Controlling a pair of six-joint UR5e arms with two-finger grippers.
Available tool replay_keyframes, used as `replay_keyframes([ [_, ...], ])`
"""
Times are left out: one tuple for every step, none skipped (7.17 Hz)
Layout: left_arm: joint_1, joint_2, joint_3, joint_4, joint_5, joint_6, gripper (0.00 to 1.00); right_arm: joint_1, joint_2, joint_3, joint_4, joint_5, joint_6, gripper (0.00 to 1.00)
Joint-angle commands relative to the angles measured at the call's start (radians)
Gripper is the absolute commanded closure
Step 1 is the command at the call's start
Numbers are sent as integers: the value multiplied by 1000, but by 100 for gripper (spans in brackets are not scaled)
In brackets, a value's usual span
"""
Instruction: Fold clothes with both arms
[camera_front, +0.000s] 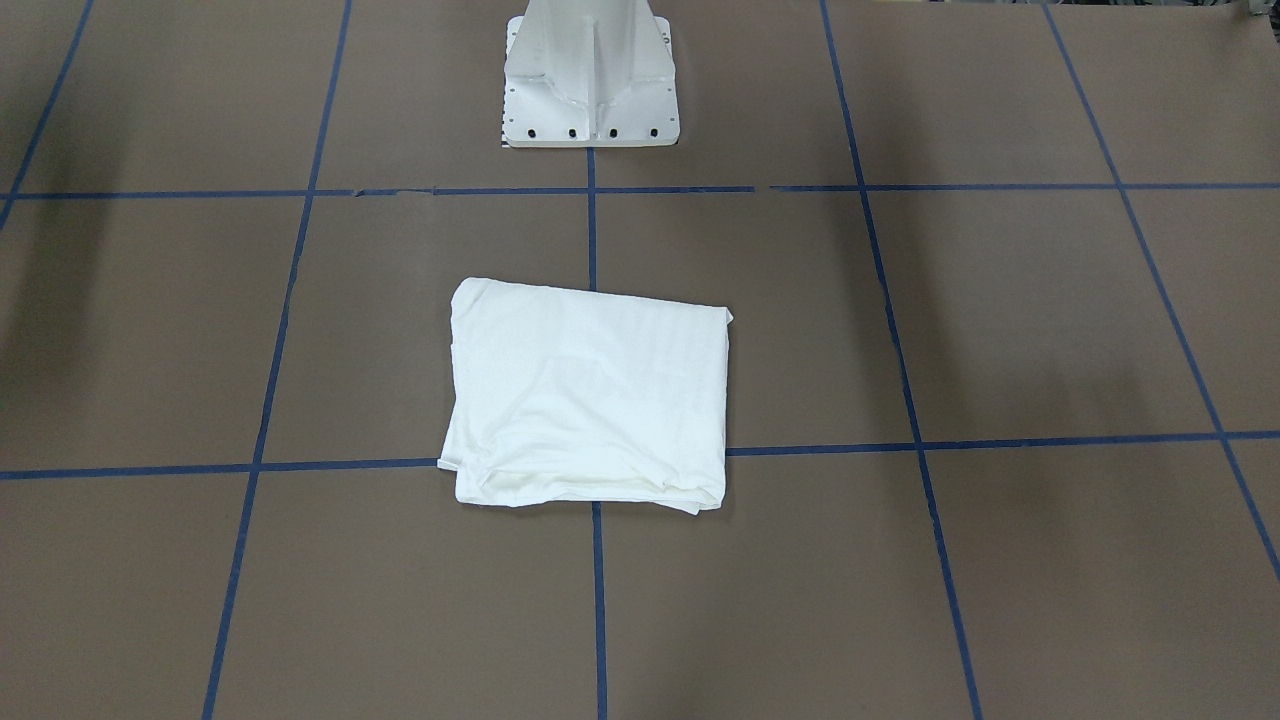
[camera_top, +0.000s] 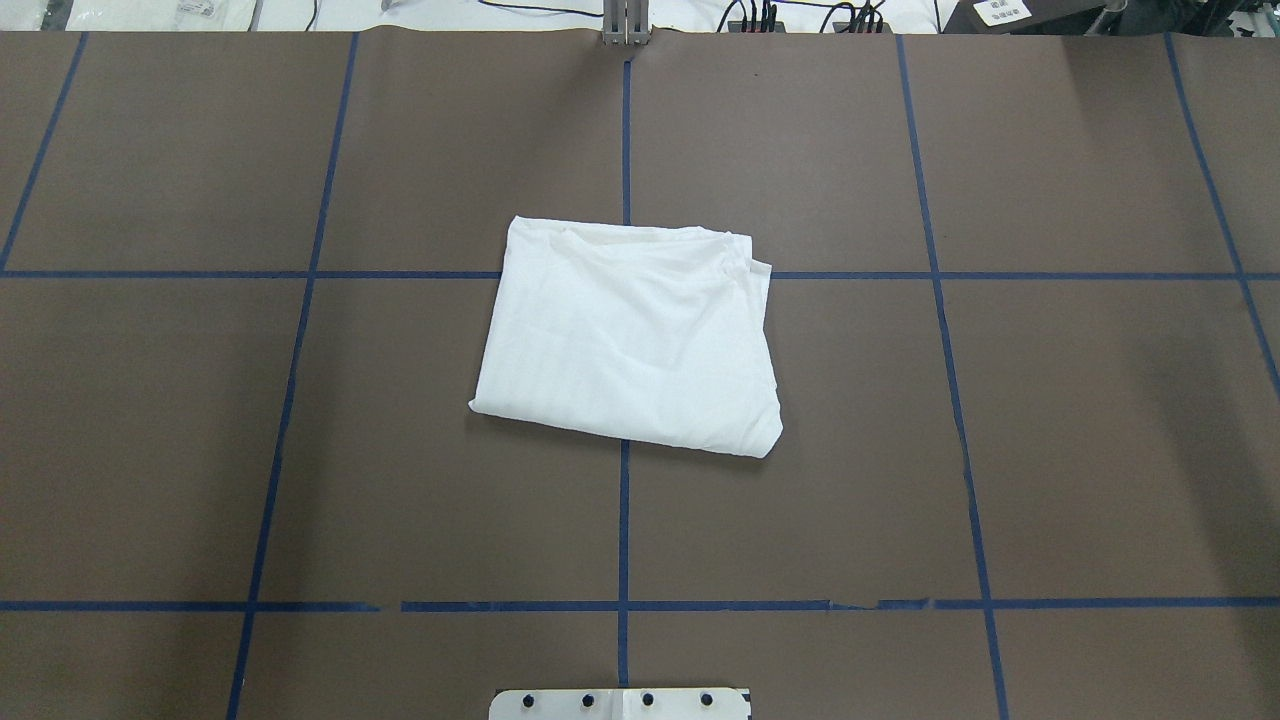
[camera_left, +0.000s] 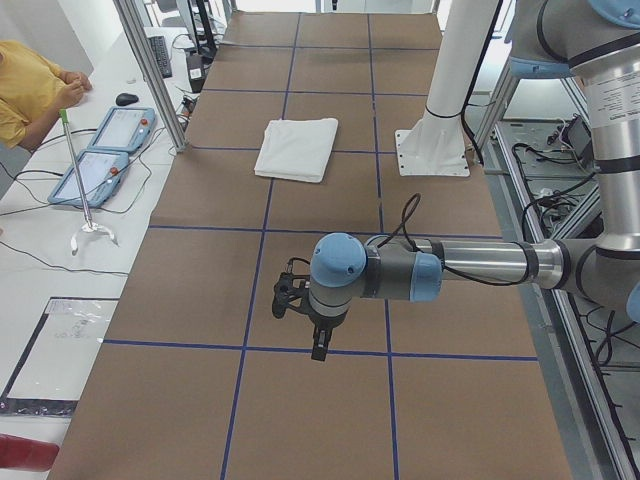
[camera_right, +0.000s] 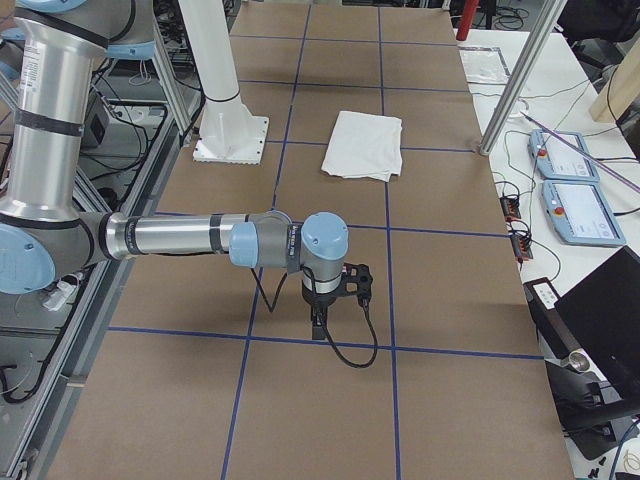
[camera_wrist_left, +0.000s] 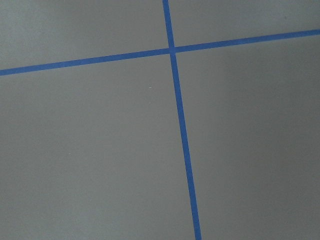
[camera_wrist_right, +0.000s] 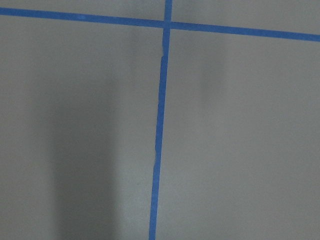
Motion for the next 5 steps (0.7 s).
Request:
replay_keyframes([
  [0,0,-3,0,0,0,0,0,0,-1,0,0,1,0],
  [0,0,-2,0,2,0,0,0,1,-1,0,0,1,0],
  [0,1,-2,0,2,0,0,0,0,-1,0,0,1,0],
  [0,1,1,0,2,0,0,0,0,-1,0,0,1,0],
  [0,1,0,0,2,0,0,0,1,-7,0,0,3,0],
])
